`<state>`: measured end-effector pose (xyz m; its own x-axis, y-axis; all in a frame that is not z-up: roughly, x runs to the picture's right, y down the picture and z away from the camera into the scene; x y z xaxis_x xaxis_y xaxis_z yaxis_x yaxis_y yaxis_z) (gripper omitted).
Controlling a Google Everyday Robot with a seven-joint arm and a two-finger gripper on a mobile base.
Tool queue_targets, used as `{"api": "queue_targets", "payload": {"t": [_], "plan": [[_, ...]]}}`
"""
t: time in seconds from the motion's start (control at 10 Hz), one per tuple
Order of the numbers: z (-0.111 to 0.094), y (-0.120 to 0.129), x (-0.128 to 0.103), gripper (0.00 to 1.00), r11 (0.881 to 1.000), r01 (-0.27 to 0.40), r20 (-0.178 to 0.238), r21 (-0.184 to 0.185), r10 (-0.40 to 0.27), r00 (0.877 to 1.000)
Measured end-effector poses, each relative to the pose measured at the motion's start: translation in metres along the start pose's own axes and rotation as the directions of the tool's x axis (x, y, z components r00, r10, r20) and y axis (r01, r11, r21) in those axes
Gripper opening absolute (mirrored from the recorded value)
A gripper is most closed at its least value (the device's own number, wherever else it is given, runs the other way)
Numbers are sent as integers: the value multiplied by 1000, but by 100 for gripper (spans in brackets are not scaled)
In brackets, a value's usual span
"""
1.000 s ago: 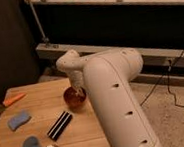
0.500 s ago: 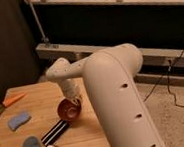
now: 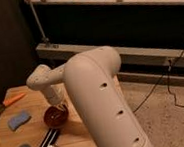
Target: Drag the ceramic bowl in a circle
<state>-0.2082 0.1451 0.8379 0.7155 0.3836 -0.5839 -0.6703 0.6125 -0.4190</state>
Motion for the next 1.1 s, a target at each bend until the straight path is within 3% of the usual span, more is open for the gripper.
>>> {"api": "queue_targets", "payload": {"t": [0.4, 0.7, 0.9, 1.1], "plan": [[-30, -19, -70, 0, 999, -23, 74, 24, 21, 997], [-43, -64, -102, 0, 993, -108, 92, 47, 103, 990], [-41, -102, -107, 0, 981, -177, 75, 81, 171, 982], [-35, -144, -100, 0, 959, -259, 44, 113, 255, 966]]}}
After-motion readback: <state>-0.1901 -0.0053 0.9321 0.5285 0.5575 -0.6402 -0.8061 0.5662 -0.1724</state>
